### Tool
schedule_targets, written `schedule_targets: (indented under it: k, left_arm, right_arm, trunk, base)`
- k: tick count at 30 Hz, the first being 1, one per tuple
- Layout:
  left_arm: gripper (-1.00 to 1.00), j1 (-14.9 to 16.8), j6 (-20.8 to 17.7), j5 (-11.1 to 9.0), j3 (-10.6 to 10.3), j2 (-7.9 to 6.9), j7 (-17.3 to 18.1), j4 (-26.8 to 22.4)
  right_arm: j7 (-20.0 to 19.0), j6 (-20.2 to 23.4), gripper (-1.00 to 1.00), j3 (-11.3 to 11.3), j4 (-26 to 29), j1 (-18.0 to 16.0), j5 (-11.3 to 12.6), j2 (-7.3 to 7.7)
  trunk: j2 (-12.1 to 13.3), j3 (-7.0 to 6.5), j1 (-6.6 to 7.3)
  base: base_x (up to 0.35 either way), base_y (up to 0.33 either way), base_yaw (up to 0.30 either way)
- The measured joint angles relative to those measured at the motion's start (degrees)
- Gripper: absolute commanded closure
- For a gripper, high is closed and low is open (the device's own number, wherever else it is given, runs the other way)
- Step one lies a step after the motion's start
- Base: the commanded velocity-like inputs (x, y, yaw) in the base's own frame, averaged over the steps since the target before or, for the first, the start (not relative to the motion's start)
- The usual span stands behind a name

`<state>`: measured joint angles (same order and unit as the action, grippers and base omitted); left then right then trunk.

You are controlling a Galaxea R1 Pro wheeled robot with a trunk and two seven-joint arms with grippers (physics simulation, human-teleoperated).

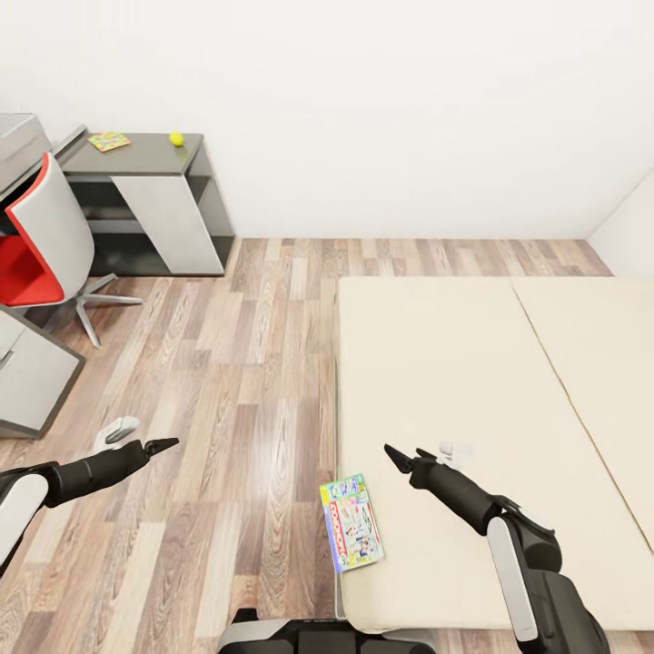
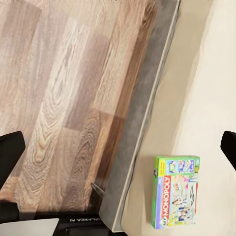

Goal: Put all the toys in the child's room - the three board games (two on the bed and one on the table), the two jigsaw puzzles on the table, and the tennis ball on the table - inside the toy box on the table in the child's room.

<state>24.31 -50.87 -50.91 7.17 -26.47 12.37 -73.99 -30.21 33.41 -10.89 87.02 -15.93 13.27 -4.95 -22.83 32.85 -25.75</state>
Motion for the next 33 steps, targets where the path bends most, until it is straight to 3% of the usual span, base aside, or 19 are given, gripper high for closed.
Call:
schedule_targets:
  k: [33]
  left_arm:
    - [-1.00,0.0,0.0,0.0,-0.2,0.01,-0.1,0.0]
  right_arm:
    - [0.0,0.0,-1.00,-0.1,-2.7,0.0,0.0,0.00]
  trunk:
    - [0.0,-3.10,0.00]
  base:
    - [0.000,0.000,0.000]
